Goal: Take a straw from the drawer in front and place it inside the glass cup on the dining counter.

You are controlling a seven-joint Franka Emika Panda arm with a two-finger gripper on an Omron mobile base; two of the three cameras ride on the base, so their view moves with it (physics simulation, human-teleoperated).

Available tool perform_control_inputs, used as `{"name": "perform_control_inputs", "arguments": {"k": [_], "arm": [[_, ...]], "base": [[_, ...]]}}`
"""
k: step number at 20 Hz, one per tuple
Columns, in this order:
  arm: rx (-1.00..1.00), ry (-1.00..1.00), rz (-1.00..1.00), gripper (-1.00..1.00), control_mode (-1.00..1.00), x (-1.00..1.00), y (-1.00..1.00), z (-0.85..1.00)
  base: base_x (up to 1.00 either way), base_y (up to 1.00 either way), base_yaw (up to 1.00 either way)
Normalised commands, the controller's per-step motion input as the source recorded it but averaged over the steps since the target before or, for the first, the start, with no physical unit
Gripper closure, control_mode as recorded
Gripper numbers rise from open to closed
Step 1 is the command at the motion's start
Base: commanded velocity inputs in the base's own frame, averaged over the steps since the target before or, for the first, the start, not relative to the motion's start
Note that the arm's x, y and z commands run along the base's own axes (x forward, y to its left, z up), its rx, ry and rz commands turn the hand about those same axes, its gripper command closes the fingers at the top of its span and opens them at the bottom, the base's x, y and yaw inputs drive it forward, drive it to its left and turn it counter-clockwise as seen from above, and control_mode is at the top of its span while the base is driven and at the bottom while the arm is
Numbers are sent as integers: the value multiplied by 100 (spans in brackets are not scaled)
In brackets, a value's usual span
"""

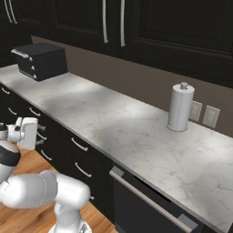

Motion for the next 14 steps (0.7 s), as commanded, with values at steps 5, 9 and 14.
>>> {"name": "perform_control_inputs", "arguments": {"k": [5,9,14], "arm": [[-16,-3,-3,-100,-100,27,0,-53],[-13,-4,-5,-100,-100,27,0,-46],[-6,-5,-3,-100,-100,26,0,-42]], "base": [[0,0,0],[0,0,0],[0,0,0]]}}
